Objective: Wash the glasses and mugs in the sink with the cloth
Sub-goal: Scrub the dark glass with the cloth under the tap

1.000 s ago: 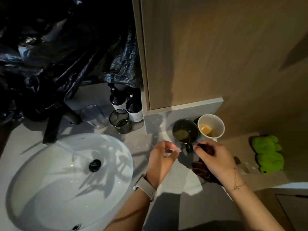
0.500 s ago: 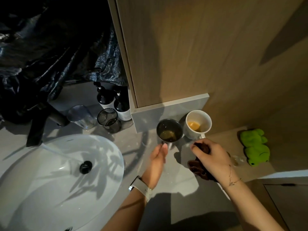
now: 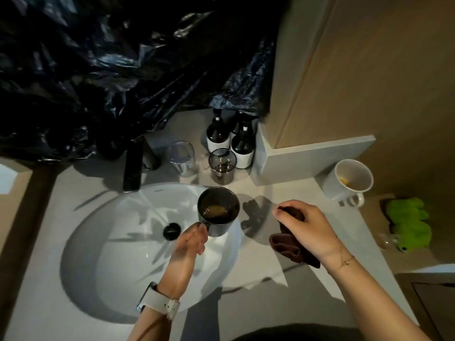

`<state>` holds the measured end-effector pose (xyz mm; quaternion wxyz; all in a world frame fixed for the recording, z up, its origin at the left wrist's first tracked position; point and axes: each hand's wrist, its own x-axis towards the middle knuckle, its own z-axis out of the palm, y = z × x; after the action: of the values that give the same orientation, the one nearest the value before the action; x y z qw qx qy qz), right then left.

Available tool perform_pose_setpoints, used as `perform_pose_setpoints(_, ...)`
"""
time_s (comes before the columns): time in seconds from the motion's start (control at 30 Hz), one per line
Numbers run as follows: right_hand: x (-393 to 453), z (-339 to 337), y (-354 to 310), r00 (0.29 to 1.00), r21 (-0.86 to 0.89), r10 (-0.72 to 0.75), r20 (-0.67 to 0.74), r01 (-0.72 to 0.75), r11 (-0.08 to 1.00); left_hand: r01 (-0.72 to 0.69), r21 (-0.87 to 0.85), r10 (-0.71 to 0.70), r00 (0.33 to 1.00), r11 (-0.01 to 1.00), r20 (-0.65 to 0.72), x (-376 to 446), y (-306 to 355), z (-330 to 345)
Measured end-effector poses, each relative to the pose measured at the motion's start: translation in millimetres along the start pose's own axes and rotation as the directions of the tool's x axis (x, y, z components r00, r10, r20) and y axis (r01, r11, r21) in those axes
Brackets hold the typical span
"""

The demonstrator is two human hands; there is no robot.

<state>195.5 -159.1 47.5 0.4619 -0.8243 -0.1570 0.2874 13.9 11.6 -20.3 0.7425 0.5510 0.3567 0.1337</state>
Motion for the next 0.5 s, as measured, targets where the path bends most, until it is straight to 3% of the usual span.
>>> perform_pose_setpoints(0.37, 15.3, 152.8, -65.3, 0.998, -0.04, -0.005, 0.07, 0.008, 0.999, 0.017, 0.013, -0.015, 0.991, 1.0, -0.134, 14.4, -13.0, -142.7)
perform_pose_setpoints(0.5, 21.5, 183.6, -75.7, 0.992, 0.01, 0.097, 0.076, -0.098, 0.995, 0.001, 0.104, 0.009, 0.995, 0.995, -0.097, 35.4, -13.8, -169.2)
